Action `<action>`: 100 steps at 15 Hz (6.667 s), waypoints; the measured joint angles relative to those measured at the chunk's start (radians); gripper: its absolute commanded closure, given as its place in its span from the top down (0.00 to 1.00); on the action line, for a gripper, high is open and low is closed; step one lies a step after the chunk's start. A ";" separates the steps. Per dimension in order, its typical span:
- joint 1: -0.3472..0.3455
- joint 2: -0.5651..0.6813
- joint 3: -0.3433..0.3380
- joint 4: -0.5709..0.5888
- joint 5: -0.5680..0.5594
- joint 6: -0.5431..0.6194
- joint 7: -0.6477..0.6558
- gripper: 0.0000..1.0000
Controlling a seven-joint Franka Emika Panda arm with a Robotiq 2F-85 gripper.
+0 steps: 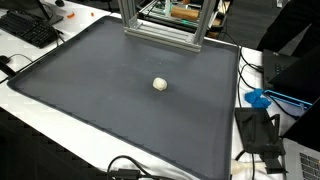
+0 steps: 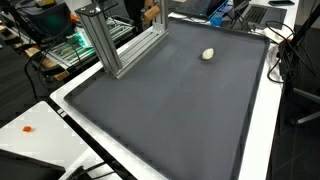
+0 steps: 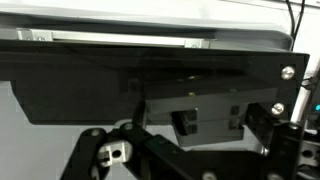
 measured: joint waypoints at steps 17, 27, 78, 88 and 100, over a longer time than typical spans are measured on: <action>0.012 0.022 0.001 -0.020 -0.007 0.052 -0.052 1.00; 0.007 0.023 -0.002 -0.002 -0.009 -0.030 -0.027 1.00; 0.028 0.004 0.019 0.017 -0.044 -0.029 -0.027 0.22; 0.028 0.004 0.017 0.019 -0.044 -0.030 -0.026 0.22; -0.015 0.050 -0.001 0.126 -0.077 -0.025 -0.026 0.22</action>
